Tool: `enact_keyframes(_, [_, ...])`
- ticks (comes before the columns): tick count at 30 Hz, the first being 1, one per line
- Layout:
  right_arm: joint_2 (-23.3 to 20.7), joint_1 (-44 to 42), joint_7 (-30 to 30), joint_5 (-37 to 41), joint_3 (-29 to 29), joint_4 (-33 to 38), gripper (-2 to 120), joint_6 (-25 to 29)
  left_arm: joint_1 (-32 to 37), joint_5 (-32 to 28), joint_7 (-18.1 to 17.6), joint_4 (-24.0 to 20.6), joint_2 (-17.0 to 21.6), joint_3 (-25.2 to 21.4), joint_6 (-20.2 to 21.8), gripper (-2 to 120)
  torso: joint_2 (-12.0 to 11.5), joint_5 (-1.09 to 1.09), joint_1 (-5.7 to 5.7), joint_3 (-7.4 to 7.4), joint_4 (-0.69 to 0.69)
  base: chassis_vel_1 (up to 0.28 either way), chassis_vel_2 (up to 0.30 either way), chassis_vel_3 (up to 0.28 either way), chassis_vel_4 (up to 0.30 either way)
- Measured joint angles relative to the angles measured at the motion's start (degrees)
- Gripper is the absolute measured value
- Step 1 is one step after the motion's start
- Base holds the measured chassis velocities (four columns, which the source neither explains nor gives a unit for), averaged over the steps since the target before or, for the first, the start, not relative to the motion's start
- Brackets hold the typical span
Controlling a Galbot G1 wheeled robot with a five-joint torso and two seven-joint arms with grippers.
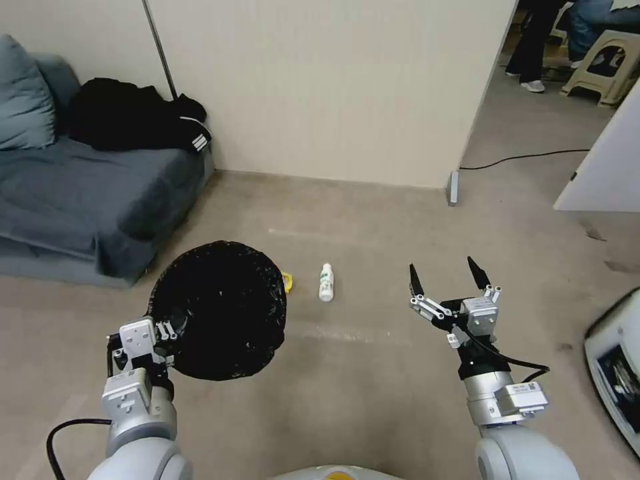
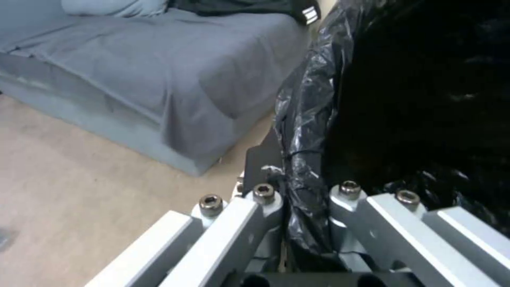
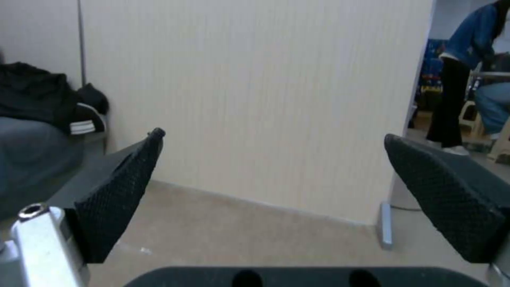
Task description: Pick up the trash bin, then pick up the garbage from the floor and place it into the trash bin.
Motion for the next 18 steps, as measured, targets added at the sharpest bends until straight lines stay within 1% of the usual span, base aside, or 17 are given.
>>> enact_keyframes(4, [0.1, 0.1, 0.1, -0.1, 0.1, -0.1, 100, 0.0, -0.3, -0.1, 0.2, -0.1, -0.2, -0.4, 0.0, 3, 0.0, 0.02, 0.00, 0.00, 0.01, -0.318, 0.305, 0.324, -0.302])
enact_keyframes(5, [0.1, 0.0, 0.1, -0.1, 0.1, -0.1, 100, 0.0, -0.5, -0.1, 0.3, -0.1, -0.2, -0.9, 0.0, 3, 0.0, -0.03, 0.00, 0.00, 0.00, -0.321, 0.290, 0.305, -0.303])
enact_keyframes(6, [0.0, 0.0, 0.2, -0.1, 0.3, -0.2, 100, 0.1, -0.6, 0.0, 0.3, 0.0, -0.2, -1.3, 0.0, 3, 0.0, -0.02, 0.00, 0.01, -0.02, -0.307, 0.290, 0.291, -0.309])
enact_keyframes(7, [0.0, 0.1, 0.2, -0.1, 0.4, -0.2, 100, 0.1, -0.6, 0.0, 0.3, 0.0, -0.3, -1.5, 0.0, 3, 0.0, 0.05, 0.00, 0.00, 0.00, -0.281, 0.292, 0.291, -0.302])
enact_keyframes(10, [0.0, 0.3, 0.2, -0.1, 0.6, -0.3, 100, 0.2, -0.7, 0.1, 0.5, 0.0, -0.6, -1.5, 0.0, 3, 0.0, -0.02, 0.00, 0.01, 0.02, -0.278, 0.264, 0.297, -0.288])
enact_keyframes(12, [0.1, 0.4, 0.2, -0.1, 0.6, -0.3, 100, 0.3, -0.7, 0.4, 0.7, 0.0, -0.8, -1.4, 0.0, 3, 0.0, 0.01, 0.00, 0.00, 0.01, -0.297, 0.269, 0.290, -0.267])
enact_keyframes(13, [0.2, 0.4, 0.2, -0.1, 0.6, -0.3, 100, 0.5, -0.7, 0.9, 1.0, 0.1, -1.0, -1.3, -0.1, 3, 0.0, -0.02, 0.00, 0.01, 0.00, -0.297, 0.252, 0.264, -0.267])
enact_keyframes(14, [0.6, 0.4, 0.2, -0.2, 0.4, -0.4, 100, 1.0, -0.7, 1.3, 1.3, 0.2, -1.1, -1.2, -0.3, 3, 0.0, 0.04, 0.00, 0.00, 0.01, -0.291, 0.252, 0.265, -0.284])
enact_keyframes(15, [0.8, 0.3, 0.3, -0.3, 0.3, -0.5, 100, 1.3, -0.7, 1.4, 1.4, 0.2, -1.2, -1.2, -0.3, 3, 0.0, -0.01, 0.01, 0.02, 0.00, -0.211, 0.245, 0.265, -0.242])
enact_keyframes(18, [0.9, 0.3, 0.3, -0.4, 0.3, -0.5, 100, 1.7, -0.7, 1.4, 1.4, 0.3, -1.2, -1.2, -0.4, 3, 0.0, 0.01, 0.01, 0.01, 0.02, -0.200, 0.226, 0.242, -0.242])
